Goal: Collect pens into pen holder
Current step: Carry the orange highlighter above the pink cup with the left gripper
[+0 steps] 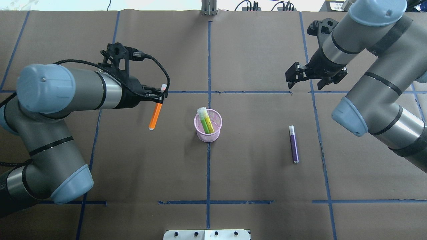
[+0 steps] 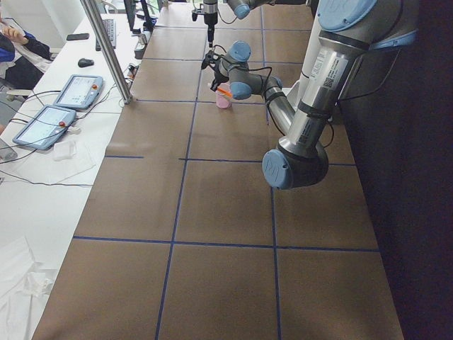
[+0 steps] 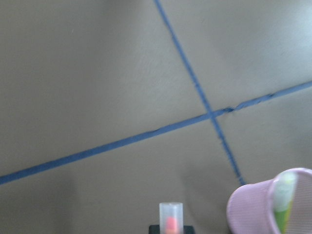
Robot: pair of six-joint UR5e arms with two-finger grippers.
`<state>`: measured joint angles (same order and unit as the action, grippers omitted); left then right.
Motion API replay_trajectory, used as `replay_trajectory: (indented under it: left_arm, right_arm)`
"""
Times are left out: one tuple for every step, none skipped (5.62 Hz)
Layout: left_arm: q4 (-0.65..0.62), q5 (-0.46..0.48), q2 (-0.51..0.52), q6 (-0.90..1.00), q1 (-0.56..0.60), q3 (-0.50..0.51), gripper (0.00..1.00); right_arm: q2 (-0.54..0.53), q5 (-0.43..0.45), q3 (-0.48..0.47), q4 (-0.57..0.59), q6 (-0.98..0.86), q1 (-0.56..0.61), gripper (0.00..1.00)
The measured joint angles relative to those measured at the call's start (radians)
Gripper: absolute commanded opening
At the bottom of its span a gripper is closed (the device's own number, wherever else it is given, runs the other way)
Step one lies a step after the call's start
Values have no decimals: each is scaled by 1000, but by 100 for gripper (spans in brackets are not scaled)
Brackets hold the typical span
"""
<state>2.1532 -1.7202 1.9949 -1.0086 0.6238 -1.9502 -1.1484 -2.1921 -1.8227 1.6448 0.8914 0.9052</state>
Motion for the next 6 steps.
replay_trajectory:
  left_arm:
    - [136, 37, 0, -56, 0, 4, 0]
    - [301, 75, 0, -86, -6, 45, 0]
    - [524, 101, 1, -94, -15, 150, 0]
    - [752, 122, 14, -96, -28, 288, 0]
    - [897, 157, 45, -96, -54, 389, 0]
    - [959, 204, 81, -96, -88, 440, 0]
  right_arm:
    - [-28, -8, 5, -1, 1, 3, 100]
    - [-36, -11, 5, -2, 6, 3, 100]
    - [-35, -14, 6, -2, 8, 3, 100]
    - [-32, -16, 6, -1, 9, 2, 100]
    - [-29, -17, 6, -1, 10, 1, 100]
    - [-29, -18, 8, 0, 10, -1, 100]
